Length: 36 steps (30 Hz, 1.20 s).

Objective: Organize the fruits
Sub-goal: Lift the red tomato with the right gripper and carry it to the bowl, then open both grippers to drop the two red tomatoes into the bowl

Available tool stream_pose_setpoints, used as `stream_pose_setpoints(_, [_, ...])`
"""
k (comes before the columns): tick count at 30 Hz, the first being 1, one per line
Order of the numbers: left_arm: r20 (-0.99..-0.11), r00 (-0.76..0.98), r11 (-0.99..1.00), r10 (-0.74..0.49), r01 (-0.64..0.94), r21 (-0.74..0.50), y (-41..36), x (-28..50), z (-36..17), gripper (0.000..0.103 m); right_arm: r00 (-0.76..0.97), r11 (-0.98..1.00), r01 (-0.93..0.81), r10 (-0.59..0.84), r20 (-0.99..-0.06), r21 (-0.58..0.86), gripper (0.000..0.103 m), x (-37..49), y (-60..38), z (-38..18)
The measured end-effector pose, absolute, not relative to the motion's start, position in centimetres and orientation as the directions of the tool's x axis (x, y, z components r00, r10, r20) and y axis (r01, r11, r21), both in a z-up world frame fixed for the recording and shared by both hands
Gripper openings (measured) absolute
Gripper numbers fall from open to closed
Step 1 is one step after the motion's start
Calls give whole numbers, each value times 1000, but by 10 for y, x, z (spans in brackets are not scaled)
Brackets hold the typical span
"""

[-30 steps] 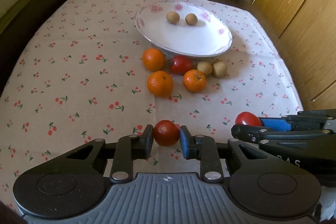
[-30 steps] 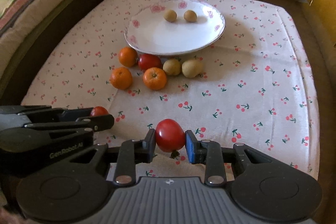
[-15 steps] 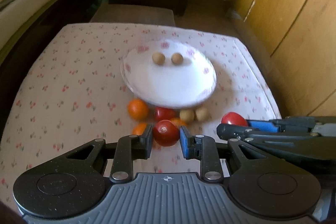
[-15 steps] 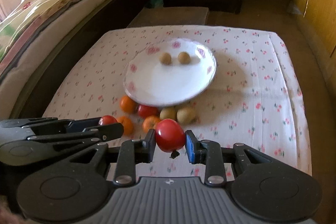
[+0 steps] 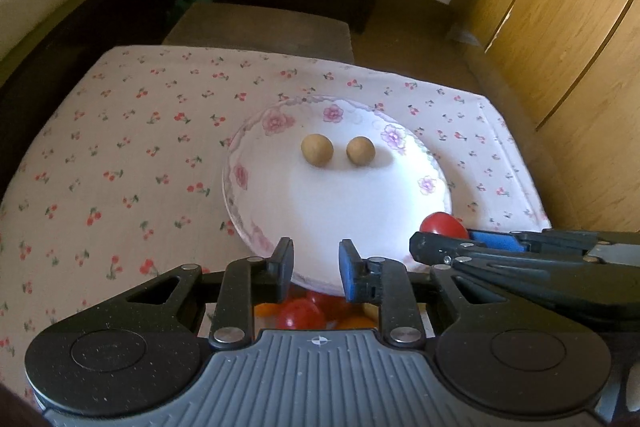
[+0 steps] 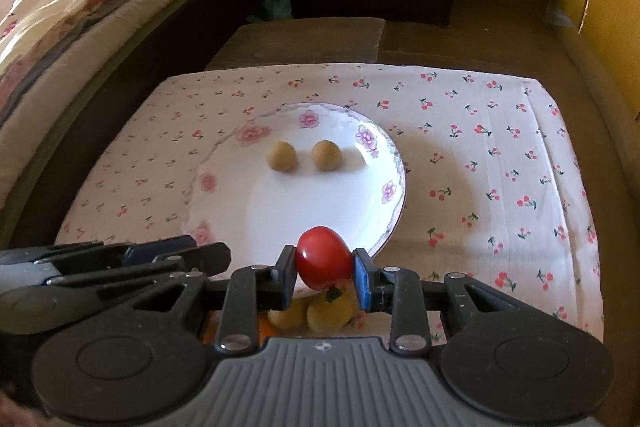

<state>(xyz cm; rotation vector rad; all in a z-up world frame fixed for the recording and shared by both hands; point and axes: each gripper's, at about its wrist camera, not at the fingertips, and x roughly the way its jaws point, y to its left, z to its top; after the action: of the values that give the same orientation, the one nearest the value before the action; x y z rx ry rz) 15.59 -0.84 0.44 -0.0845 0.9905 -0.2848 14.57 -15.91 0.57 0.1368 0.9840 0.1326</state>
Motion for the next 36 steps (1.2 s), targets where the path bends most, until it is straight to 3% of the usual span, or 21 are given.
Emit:
stream_pose_setpoints(16, [-818, 483, 948, -314, 202, -245, 20, 127, 5, 36, 545, 981, -64, 190, -817, 185, 31, 132, -152, 5])
stream_pose_setpoints(27, [-849, 477, 963, -228, 237, -125, -4, 128, -10, 35, 541, 979, -69, 197, -818, 190, 31, 131, -153, 5])
stream_pose_setpoints(36, [-813, 509, 955, -282, 227, -190, 7, 124, 10, 35, 558, 978, -62, 198, -806, 197, 31, 131, -155, 10])
